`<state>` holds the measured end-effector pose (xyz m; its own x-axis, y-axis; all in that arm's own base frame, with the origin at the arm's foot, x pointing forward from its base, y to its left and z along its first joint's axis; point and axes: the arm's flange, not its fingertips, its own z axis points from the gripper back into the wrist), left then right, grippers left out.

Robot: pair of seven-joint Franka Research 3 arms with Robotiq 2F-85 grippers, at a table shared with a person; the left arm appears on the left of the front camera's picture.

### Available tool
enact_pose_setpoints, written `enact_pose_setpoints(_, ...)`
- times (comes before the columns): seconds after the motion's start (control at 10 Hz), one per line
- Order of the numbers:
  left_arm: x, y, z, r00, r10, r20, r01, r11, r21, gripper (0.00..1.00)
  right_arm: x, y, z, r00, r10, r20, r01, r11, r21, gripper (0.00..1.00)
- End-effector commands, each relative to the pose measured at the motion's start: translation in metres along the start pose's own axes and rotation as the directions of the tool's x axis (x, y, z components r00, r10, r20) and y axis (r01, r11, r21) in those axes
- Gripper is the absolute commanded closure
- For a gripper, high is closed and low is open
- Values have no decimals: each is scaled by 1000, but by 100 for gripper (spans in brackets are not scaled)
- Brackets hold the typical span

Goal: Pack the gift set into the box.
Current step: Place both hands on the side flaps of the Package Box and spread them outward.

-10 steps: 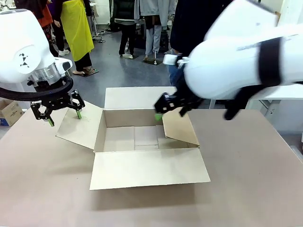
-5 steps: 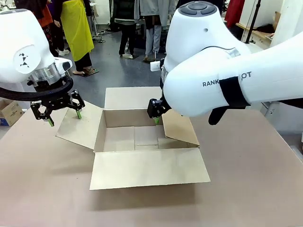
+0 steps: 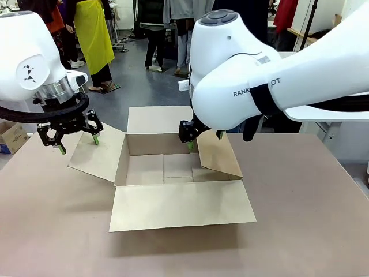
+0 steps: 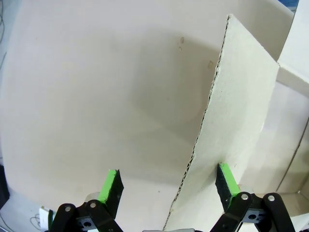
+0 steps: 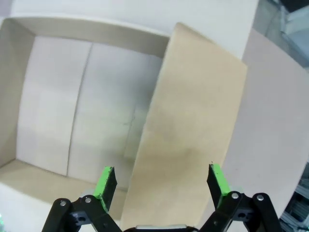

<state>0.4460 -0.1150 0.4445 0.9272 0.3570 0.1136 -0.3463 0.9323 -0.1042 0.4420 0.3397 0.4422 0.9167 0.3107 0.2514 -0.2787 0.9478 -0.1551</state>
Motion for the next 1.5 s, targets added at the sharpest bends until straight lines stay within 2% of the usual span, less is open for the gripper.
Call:
enact_pose_setpoints(0.0, -1, 0, 3, 1000, 14, 5, -14, 1000, 16, 0, 21, 23, -13, 999, -46, -29, 44, 996, -81, 0)
enact_pose_setpoints(0.2, -1, 0, 3, 1000, 14, 5, -14, 1000, 16, 0, 22, 25, -31, 996, -52, -67, 44, 993, -114, 0)
enact_pose_setpoints(0.5, -1, 0, 3, 1000, 14, 5, -14, 1000, 16, 0, 15, 13, -31, 995, -92, -28, 82, 964, -252, 0)
enact_pose_setpoints(0.7, -1, 0, 3, 1000, 14, 5, -14, 1000, 16, 0, 7, -2, -22, 996, -92, 2, 88, 950, -300, 0)
enact_pose_setpoints(1.1, -1, 0, 3, 1000, 14, 5, -14, 1000, 16, 0, -9, -59, 21, 979, -200, 44, 204, 944, -259, 0)
enact_pose_setpoints(1.4, -1, 0, 3, 1000, 14, 5, -14, 1000, 16, 0, -35, -119, 22, 950, -307, 55, 312, 928, -203, 0)
